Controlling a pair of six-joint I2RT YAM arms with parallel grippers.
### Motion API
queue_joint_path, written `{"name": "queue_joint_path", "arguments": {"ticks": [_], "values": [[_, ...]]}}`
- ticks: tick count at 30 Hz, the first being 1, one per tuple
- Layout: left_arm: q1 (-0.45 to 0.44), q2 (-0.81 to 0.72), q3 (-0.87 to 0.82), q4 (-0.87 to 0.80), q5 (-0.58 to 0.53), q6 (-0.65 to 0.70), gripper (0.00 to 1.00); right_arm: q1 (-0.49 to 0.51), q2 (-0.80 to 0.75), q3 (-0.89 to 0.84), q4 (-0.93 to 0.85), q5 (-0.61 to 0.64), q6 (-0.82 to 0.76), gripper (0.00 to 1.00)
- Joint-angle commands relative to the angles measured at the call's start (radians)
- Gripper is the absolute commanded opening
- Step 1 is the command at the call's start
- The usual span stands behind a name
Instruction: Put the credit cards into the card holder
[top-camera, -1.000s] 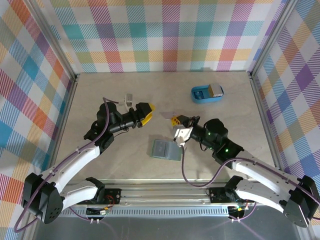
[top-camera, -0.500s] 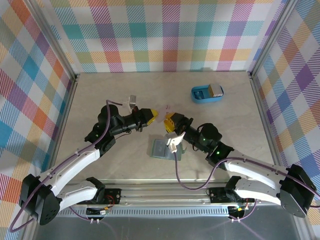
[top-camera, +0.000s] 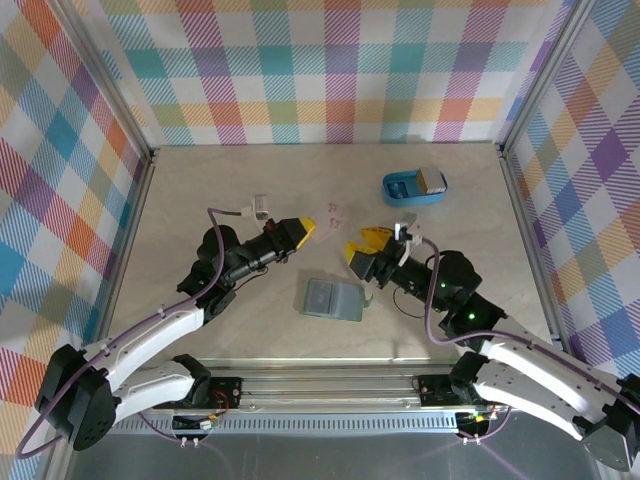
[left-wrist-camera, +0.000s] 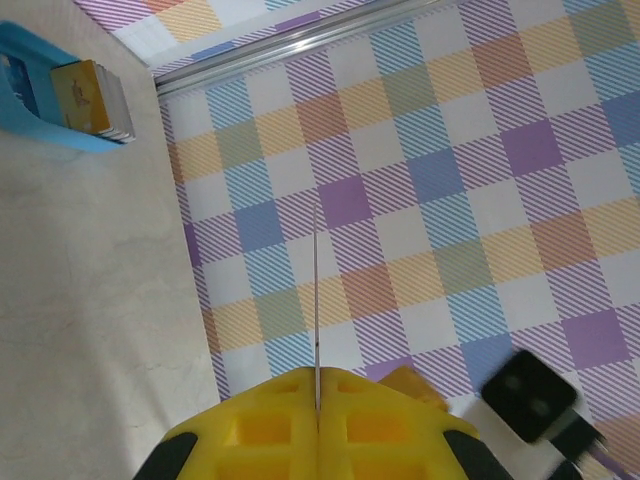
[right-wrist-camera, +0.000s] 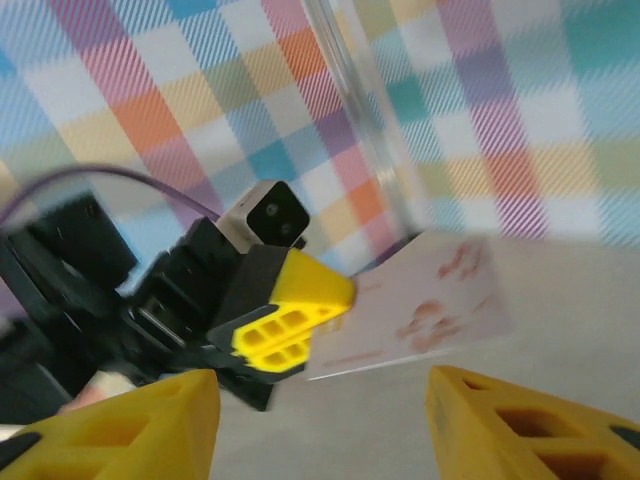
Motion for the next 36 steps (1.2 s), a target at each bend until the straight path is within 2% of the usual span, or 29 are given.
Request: {"name": "queue_joint_path", "arguments": {"ticks": [1,3,7,10,28,34,36], "values": [[-0.024,0.008,-0.009,0.115,-0.05,0.04,0.0,-0.044,0.074,-0.078,0.218,-0.122,0.619,0.53],[-0.034,0.008,-0.019,0.131,-0.072,0.042,0.0,-0.058,0.125,-0.101,0.346,-0.128,0.749,0.49],[-0.043,0.0,-0.044,0.143,-0.104,0.043,0.0,-0.061,0.196,-0.087,0.461,-0.144,0.838,0.42],[-0.046,0.003,-0.05,0.148,-0.103,0.04,0.0,-0.062,0.231,-0.073,0.497,-0.146,0.853,0.36],[-0.048,0.001,-0.098,0.17,-0.077,0.009,0.0,-0.064,0.382,-0.033,0.589,-0.152,0.919,0.31],[-0.048,0.0,-0.103,0.122,-0.067,0.005,0.0,-0.064,0.416,-0.033,0.622,-0.151,0.918,0.15],[-0.048,0.01,-0.1,0.113,-0.048,0.003,0.04,-0.064,0.426,-0.033,0.627,-0.151,0.91,0.1]]}}
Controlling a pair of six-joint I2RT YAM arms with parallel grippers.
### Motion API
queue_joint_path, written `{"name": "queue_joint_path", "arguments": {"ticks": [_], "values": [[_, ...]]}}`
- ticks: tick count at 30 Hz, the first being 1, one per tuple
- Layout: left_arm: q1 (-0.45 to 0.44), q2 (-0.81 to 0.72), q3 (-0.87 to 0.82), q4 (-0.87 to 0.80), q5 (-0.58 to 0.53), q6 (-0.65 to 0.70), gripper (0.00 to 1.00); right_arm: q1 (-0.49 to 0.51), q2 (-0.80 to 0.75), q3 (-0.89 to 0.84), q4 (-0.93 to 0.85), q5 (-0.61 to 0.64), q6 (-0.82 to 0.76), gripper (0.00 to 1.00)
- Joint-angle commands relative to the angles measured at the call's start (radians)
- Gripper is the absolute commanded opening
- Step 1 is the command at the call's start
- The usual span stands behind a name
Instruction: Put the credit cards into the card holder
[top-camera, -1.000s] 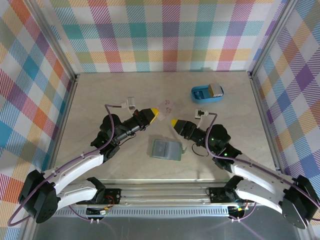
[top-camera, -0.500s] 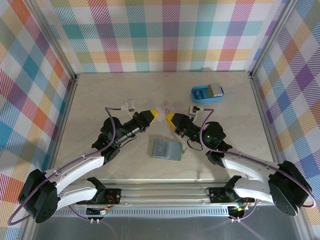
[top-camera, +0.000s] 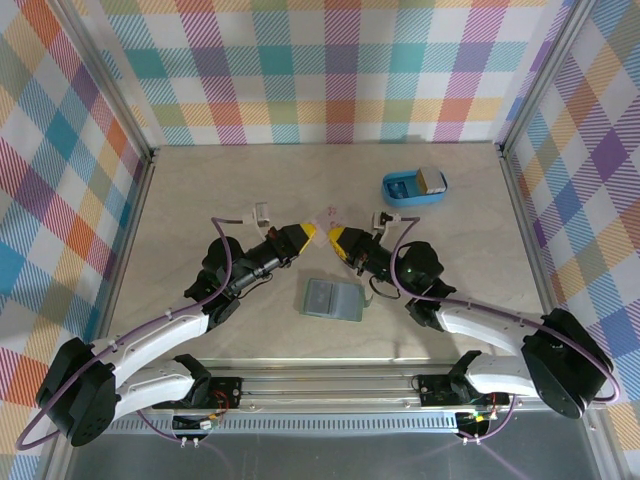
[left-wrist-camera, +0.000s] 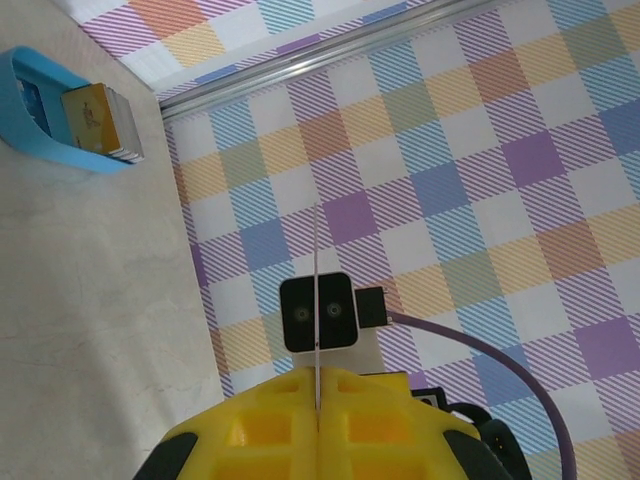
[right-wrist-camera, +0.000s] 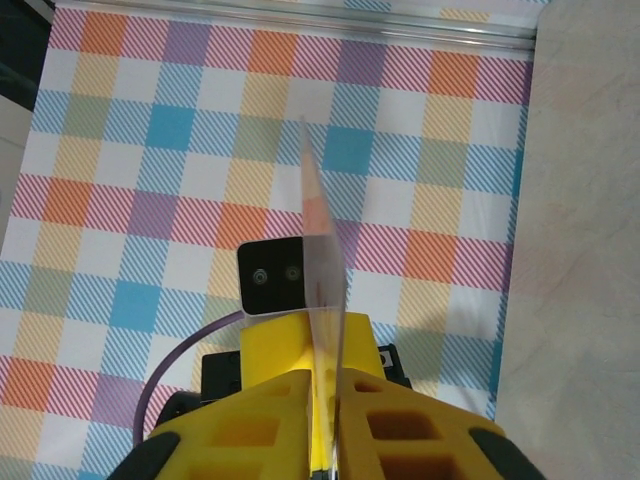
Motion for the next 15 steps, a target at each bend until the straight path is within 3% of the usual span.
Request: {"name": "queue_joint_path", "arguments": {"ticks": [1,2,3,4,5,7,10,12,15], "values": [[-0.014,0.007,-0.009,-0.006,0.038,-0.008,0.06,-0.004,0.013,0.031,0.079,-0.012,-0.018,0.05],[-0.014,0.016,-0.01,-0.007,0.045,-0.011,0.1,-0.004,0.016,0.031,0.08,-0.015,-0.03,0.0],[-0.014,0.023,-0.015,-0.002,0.048,-0.011,0.2,-0.004,0.015,0.028,0.076,-0.015,-0.041,0.0],[-0.012,0.027,-0.023,0.004,0.049,-0.001,0.38,-0.005,0.013,0.024,0.07,-0.014,-0.048,0.0],[-0.009,0.022,-0.029,-0.008,0.04,0.018,0.47,-0.007,0.006,0.019,0.062,-0.014,-0.063,0.0],[0.002,-0.008,-0.048,-0.08,-0.005,0.076,0.58,-0.032,-0.034,0.006,-0.049,-0.036,-0.097,0.0],[0.061,-0.029,-0.048,-0.248,0.004,0.153,0.61,-0.125,-0.137,0.01,-0.405,-0.172,-0.2,0.0],[0.119,-0.002,-0.06,-0.283,0.083,0.158,0.61,-0.217,-0.184,0.03,-0.673,-0.327,-0.306,0.0],[0.18,0.083,-0.079,-0.267,0.217,0.19,0.59,-0.347,-0.206,0.031,-0.905,-0.555,-0.431,0.0]]}}
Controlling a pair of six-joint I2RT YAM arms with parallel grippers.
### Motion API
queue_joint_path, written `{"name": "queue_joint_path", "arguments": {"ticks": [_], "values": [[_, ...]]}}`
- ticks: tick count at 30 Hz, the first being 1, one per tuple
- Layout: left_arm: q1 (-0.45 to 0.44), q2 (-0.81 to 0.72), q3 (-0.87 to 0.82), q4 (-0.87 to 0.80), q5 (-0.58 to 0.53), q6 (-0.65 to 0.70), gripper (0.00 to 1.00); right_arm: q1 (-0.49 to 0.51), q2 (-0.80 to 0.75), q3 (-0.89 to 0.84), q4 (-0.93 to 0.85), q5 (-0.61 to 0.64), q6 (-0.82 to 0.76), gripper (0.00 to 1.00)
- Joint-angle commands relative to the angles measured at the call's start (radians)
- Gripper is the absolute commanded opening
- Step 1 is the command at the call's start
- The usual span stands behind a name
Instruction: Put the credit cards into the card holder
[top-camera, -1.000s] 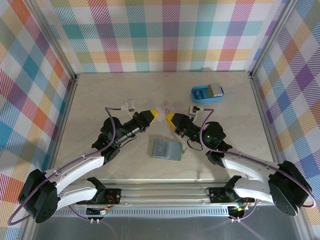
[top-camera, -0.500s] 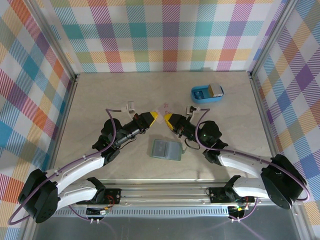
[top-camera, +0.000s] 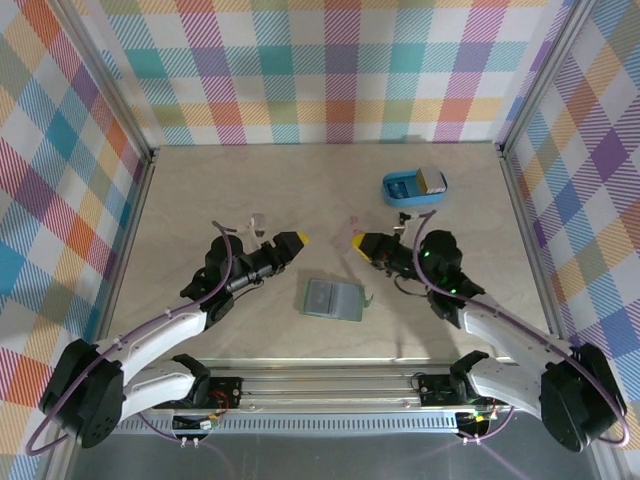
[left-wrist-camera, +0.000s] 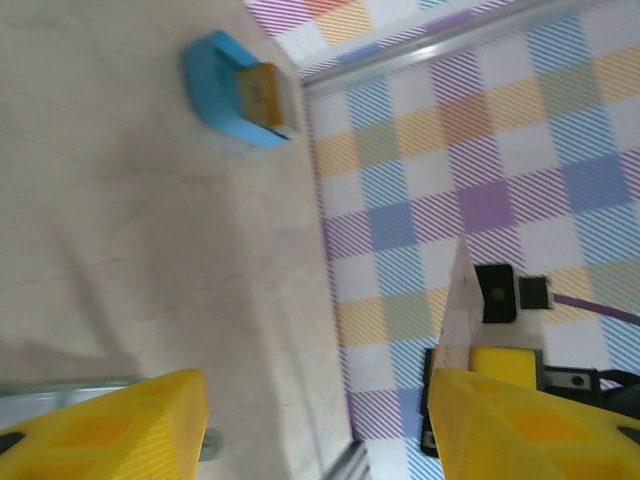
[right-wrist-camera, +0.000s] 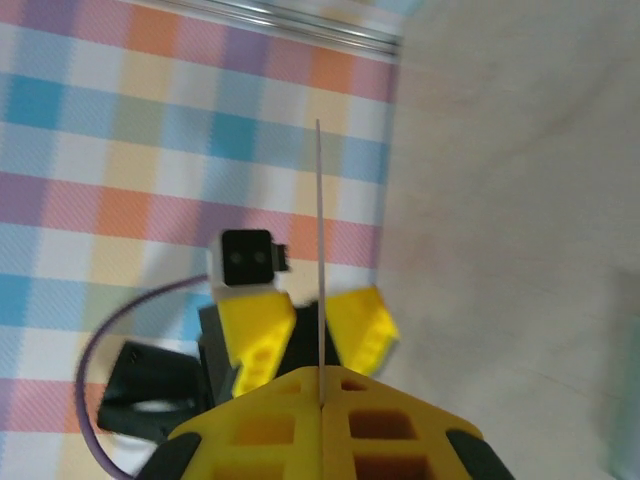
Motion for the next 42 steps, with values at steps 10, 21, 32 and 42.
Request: {"name": "queue_joint_path", "arguments": {"ticks": [10,21,32,42], "values": [[0.036,0.277,0.012,-0.108,0.264,0.246,0.57,-0.114,0.081,0.084,-0.715,-0.317,-0.377,0.0],[0.024,0.452,0.038,0.009,0.295,0.293,0.52,0.07,0.293,0.2,-0.752,-0.115,-0.386,0.0],[0.001,0.507,0.049,0.06,0.298,0.288,0.52,0.129,0.424,0.21,-0.66,-0.047,-0.363,0.0],[-0.004,0.531,0.025,0.084,0.283,0.286,0.51,0.147,0.477,0.212,-0.596,-0.027,-0.388,0.0]]}}
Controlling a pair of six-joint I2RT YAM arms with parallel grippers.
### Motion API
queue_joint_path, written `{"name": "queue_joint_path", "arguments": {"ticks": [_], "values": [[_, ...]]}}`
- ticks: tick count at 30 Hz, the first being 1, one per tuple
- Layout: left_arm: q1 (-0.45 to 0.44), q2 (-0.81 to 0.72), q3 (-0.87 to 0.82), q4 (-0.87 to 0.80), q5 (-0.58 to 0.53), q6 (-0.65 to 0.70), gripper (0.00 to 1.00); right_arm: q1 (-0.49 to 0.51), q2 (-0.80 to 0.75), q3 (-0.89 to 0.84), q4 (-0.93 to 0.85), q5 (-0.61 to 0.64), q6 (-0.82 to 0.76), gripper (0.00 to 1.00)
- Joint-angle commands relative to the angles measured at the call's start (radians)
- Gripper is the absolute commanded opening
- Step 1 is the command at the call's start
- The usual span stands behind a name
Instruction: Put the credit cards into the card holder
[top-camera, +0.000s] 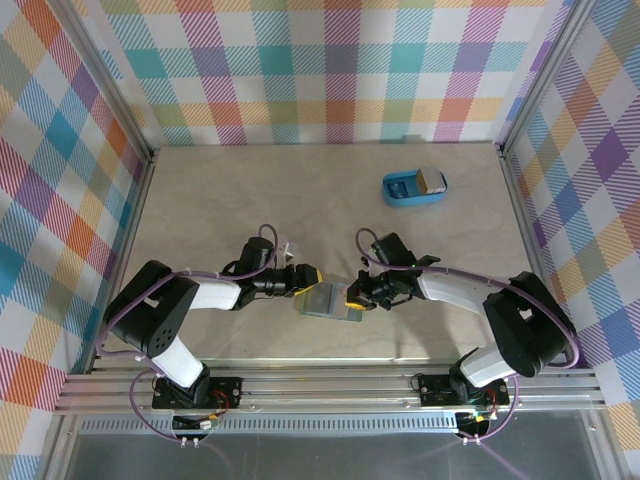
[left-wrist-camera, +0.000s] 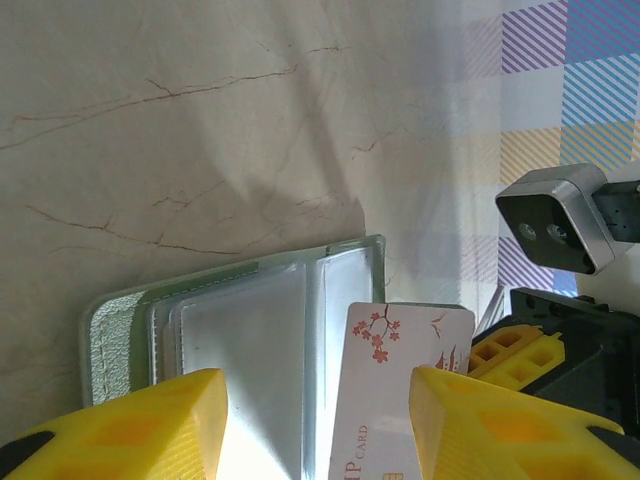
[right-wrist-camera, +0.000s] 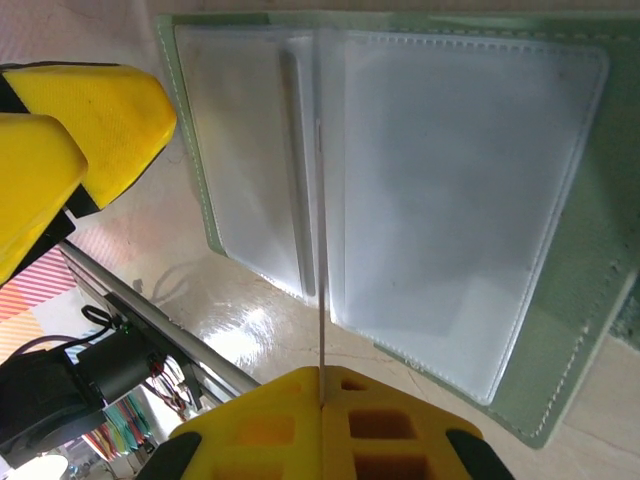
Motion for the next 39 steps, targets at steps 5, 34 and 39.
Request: {"name": "queue_joint_path", "arguments": {"ticks": [5,34,39], "values": [[-0.009,0.008,-0.013,0.03,-0.006,0.015,0.51,0.016,0.037,0.019,0.059,0.021,-0.05,0.0],[-0.015,-0.047,0.004,-0.2,-0.101,0.132,0.49,0.017,0.014,0.036,0.024,0.018,-0.103,0.0],[-0.021,-0.051,0.0,-0.204,-0.101,0.134,0.49,0.017,0.028,0.034,0.059,0.017,-0.102,0.0]]}}
